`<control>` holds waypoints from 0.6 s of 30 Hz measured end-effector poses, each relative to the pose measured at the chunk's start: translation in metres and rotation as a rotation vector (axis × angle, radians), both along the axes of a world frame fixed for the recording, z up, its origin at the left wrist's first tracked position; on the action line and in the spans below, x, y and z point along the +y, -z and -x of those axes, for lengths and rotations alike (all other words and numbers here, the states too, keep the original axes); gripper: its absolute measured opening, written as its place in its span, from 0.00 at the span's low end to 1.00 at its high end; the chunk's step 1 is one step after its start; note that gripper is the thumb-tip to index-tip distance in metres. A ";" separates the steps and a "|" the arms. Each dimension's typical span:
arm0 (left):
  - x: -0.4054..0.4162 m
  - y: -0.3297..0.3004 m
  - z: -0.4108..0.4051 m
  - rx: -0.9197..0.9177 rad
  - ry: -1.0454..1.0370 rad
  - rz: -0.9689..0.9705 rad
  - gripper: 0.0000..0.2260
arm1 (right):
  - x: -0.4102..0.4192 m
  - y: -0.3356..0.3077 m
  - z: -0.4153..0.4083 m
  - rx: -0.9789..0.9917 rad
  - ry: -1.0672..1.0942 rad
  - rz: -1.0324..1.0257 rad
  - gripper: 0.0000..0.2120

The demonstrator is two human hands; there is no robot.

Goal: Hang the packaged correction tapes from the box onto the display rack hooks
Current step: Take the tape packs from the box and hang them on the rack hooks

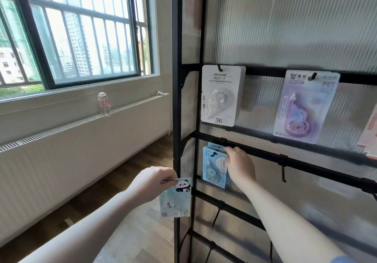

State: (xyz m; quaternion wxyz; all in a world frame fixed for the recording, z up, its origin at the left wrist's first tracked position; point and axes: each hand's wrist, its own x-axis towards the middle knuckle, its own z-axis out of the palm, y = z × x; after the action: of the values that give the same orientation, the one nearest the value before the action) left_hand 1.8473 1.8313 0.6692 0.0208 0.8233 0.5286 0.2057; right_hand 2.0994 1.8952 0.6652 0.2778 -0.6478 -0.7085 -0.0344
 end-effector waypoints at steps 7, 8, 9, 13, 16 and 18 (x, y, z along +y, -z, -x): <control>-0.006 -0.014 -0.015 0.001 0.032 -0.043 0.07 | -0.030 -0.007 -0.032 -0.069 0.077 -0.061 0.15; -0.008 -0.018 -0.020 0.001 0.043 -0.050 0.07 | -0.036 -0.008 -0.038 -0.081 0.087 -0.066 0.15; -0.010 -0.022 -0.025 -0.004 0.056 -0.057 0.07 | -0.043 -0.009 -0.045 -0.090 0.097 -0.068 0.15; -0.021 -0.037 -0.048 -0.007 0.109 -0.060 0.06 | -0.073 -0.011 -0.075 -0.135 0.154 -0.050 0.15; -0.027 -0.044 -0.062 -0.002 0.139 -0.042 0.07 | -0.095 -0.012 -0.097 -0.147 0.214 -0.030 0.16; -0.030 -0.048 -0.070 0.009 0.151 -0.037 0.07 | -0.112 -0.014 -0.110 -0.146 0.257 -0.015 0.16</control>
State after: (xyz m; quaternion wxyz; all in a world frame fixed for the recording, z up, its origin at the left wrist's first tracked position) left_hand 1.9168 1.8011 0.7176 0.0187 0.8620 0.4611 0.2096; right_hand 2.2096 1.7835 0.6794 0.2238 -0.7267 -0.6379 -0.1220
